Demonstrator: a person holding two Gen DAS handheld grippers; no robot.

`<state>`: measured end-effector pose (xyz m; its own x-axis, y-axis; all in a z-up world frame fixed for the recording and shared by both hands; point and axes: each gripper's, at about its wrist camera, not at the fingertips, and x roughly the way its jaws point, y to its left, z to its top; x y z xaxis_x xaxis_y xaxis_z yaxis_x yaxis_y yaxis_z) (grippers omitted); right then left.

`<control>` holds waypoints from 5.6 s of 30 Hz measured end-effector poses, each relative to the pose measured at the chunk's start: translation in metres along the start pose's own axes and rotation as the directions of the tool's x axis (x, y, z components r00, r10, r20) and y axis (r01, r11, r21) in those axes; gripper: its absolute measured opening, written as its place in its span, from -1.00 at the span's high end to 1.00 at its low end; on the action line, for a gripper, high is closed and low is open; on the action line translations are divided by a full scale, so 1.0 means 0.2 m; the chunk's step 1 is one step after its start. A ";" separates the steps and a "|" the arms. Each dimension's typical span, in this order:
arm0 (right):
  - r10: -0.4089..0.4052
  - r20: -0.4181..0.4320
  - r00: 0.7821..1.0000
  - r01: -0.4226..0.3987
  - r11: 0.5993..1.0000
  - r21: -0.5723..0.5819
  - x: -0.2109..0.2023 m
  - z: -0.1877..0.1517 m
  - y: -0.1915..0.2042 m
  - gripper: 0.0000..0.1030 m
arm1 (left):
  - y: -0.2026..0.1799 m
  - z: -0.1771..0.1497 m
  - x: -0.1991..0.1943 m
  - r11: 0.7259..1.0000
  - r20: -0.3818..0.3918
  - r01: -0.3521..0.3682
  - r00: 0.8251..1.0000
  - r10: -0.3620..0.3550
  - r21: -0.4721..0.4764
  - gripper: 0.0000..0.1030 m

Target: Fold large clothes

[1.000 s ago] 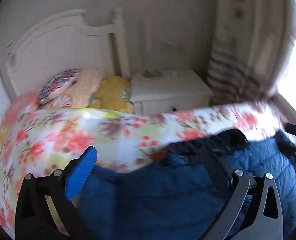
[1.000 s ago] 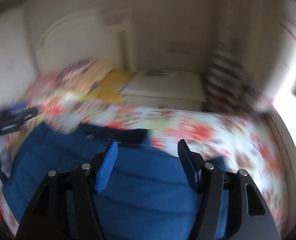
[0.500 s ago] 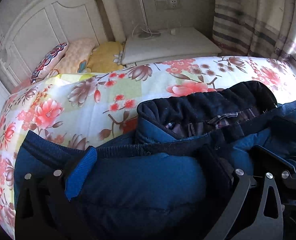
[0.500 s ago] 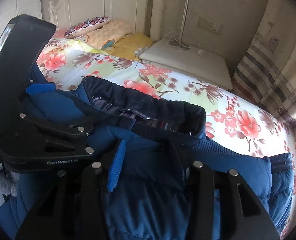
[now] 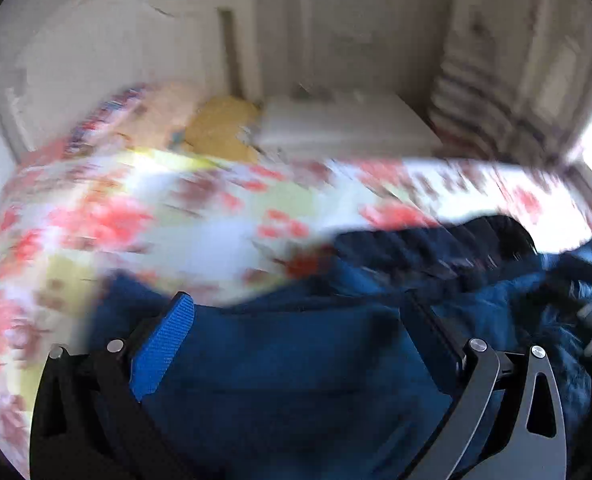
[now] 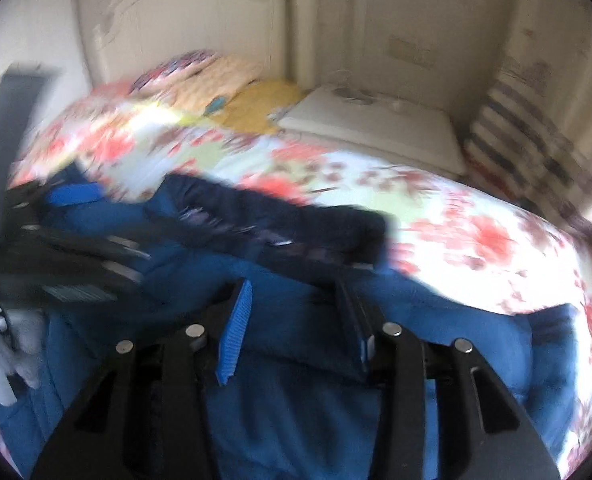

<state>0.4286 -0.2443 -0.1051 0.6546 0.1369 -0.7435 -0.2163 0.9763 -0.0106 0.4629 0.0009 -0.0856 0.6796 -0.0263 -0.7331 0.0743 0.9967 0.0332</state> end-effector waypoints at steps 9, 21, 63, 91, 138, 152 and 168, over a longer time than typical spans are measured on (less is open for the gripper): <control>-0.016 0.013 1.000 0.010 0.930 0.368 -0.09 -0.22 -0.66 0.11 | 0.44 -0.09 0.18 0.973 -0.155 0.040 0.985 -0.077 -0.226 -0.90; 0.043 0.036 0.998 -0.053 0.915 0.401 -0.06 -0.26 -0.71 0.08 | 0.47 -0.10 0.11 0.962 -0.106 -0.020 0.994 -0.010 -0.272 -0.91; -0.096 0.069 0.993 0.079 0.973 0.216 -0.39 -0.39 -0.39 -0.46 | 0.23 -0.27 -0.27 0.987 -0.018 -0.045 0.999 0.042 -0.152 -0.91; -0.080 0.073 0.994 0.064 0.978 0.199 -0.44 -0.74 -0.28 -0.76 | 0.26 -0.65 -0.36 0.993 0.017 -0.049 0.999 0.051 -0.106 -0.91; -0.024 0.086 0.996 0.008 0.983 0.182 -0.69 -1.03 -0.14 -0.82 | 0.16 -0.87 -0.56 0.995 0.022 -0.081 0.996 0.082 -0.057 -0.91; 0.200 0.193 0.961 -0.277 0.743 0.609 -1.09 -1.55 -0.27 -0.83 | 0.17 -0.88 -0.56 0.996 0.021 -0.061 0.998 0.062 -0.066 -0.91; 0.154 0.441 0.884 -0.458 0.469 0.755 -0.54 -1.24 -0.50 0.31 | 0.13 -0.85 -0.57 0.996 -0.001 -0.085 0.996 0.085 -0.037 -0.91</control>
<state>0.1996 -0.3987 -0.1887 0.8652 0.3451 -0.3638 0.1456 0.5214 0.8408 0.2637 0.0421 -0.1160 0.6826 0.0588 -0.7284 -0.0107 0.9975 0.0705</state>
